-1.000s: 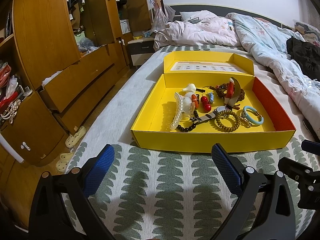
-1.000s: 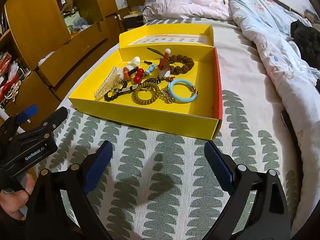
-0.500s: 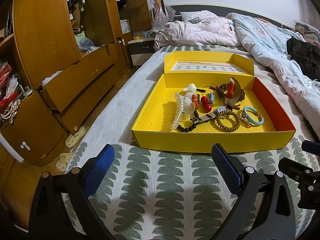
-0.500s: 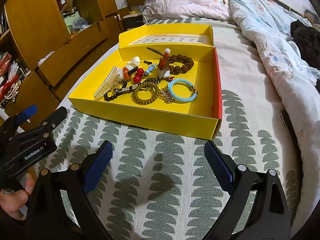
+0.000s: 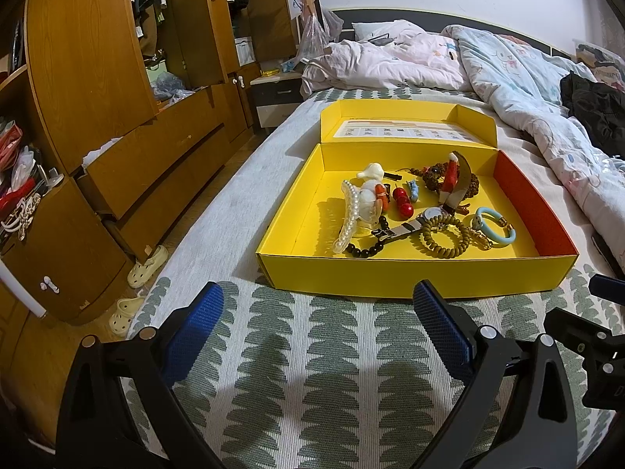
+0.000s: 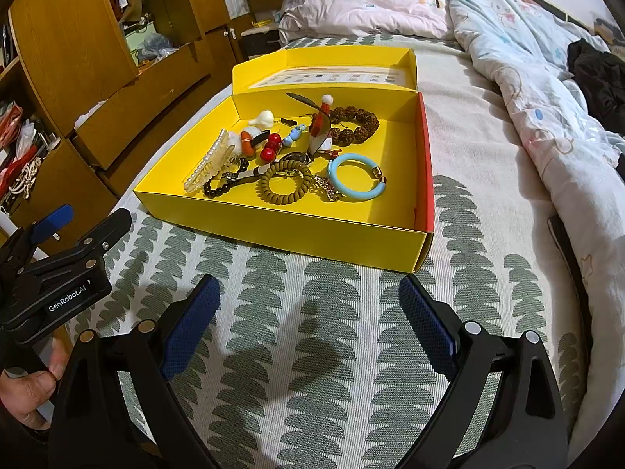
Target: Organize jewelry
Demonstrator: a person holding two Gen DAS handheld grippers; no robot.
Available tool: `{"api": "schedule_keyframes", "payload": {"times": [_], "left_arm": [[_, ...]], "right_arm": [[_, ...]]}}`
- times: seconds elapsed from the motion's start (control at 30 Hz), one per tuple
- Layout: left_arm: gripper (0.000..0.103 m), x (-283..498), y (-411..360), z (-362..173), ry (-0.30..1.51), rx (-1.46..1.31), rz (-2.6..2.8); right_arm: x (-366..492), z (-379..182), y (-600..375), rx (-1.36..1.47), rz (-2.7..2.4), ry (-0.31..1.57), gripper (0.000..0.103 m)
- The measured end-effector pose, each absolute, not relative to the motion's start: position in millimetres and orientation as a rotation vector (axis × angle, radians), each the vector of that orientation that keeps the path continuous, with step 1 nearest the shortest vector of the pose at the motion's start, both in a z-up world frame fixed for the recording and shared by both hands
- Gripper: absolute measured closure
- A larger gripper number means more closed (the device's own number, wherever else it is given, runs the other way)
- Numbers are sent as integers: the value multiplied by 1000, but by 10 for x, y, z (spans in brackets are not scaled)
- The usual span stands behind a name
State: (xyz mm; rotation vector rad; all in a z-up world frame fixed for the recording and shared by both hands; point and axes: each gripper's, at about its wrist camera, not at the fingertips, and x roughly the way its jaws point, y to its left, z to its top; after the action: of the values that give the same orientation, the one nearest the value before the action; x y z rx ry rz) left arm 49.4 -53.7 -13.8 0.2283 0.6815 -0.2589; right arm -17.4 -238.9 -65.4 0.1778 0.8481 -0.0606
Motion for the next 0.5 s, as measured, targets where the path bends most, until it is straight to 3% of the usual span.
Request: {"api": "schedule_keyframes", "payload": {"times": [0.5], "left_arm": [[7,510,-548,-134,681,230,-261]], "right_arm": [[-175,-653,-2385,178,-61,848,10]]}}
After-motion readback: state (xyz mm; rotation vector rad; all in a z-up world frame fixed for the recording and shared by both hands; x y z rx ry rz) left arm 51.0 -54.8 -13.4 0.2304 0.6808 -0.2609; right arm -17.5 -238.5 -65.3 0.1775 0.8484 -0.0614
